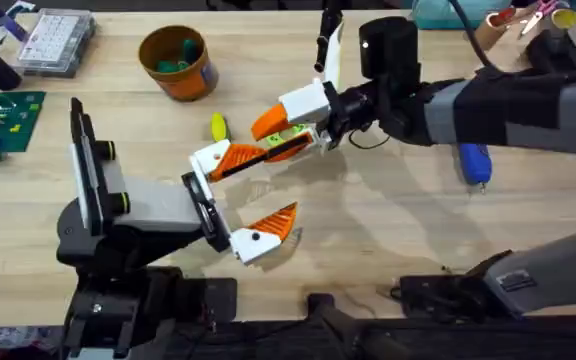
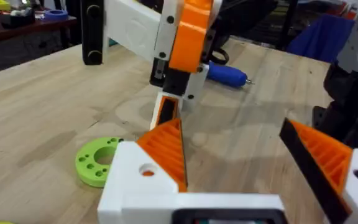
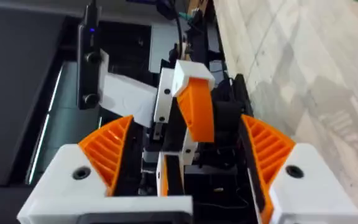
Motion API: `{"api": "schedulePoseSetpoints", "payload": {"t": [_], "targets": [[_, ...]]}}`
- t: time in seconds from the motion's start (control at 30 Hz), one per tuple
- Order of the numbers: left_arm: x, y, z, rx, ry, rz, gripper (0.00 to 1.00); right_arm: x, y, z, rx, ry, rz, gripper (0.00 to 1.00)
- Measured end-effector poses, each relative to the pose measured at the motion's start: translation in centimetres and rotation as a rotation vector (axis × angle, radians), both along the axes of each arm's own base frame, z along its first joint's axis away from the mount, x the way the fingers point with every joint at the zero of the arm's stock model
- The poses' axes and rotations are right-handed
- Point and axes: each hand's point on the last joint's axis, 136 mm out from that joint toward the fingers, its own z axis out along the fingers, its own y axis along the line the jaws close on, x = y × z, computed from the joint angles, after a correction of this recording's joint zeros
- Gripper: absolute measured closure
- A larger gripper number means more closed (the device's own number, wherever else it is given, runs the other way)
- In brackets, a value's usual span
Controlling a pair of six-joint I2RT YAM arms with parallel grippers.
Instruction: Pick up the gripper from the table and insert it into the empty holder that is missing its gripper. Then pick up a screw, insert it into the mounting hole, and use the screwdriver to tighten it. Finally, clean up the table by picking up the vegetable and placing it into the bucket.
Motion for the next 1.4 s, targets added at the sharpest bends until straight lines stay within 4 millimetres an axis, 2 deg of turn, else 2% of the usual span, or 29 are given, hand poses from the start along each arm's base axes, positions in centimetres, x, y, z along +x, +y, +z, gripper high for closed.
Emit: {"api": "schedulePoseSetpoints", "payload": {"t": [0.27,0.5,0.73,0.77,0.8,0.9,0.93,1.07,1.4], "targets": [[0.0,0.0,0.0,0.0,0.0,0.0,0.013,-1.0,-0.5,-1.2,-0.035,0.062,0.02,0.198],[0.1,0.0,0.0,0.0,0.0,0.003,0.013,-1.2,-0.6,-1.6,-0.032,0.034,0.021,0.235],[0.1,0.0,0.0,0.0,0.0,0.004,0.013,-0.9,-0.5,-1.7,-0.031,0.0,0.008,0.358],[0.1,0.0,0.0,0.0,0.0,0.004,0.013,-0.8,-0.5,-1.7,-0.03,-0.004,0.007,0.415],[0.1,0.0,0.0,0.0,0.0,0.004,0.013,-0.8,-0.5,-1.7,-0.029,-0.007,0.007,0.52],[0.1,0.1,-0.1,0.001,0.003,0.007,0.013,-0.8,-0.5,-1.7,-0.03,-0.006,0.006,0.91],[0.1,0.1,-0.1,0.001,0.004,0.008,0.013,-0.8,-0.5,-1.7,-0.029,-0.005,0.007,0.951],[0.2,0.1,-0.1,0.001,0.005,0.011,0.013,-0.8,-0.5,-1.7,-0.027,-0.01,0.008,0.987],[0.3,0.1,-0.2,-0.001,0.015,0.018,0.013,-0.5,-0.4,-2.0,-0.053,0.011,-0.015,0.989]]}}
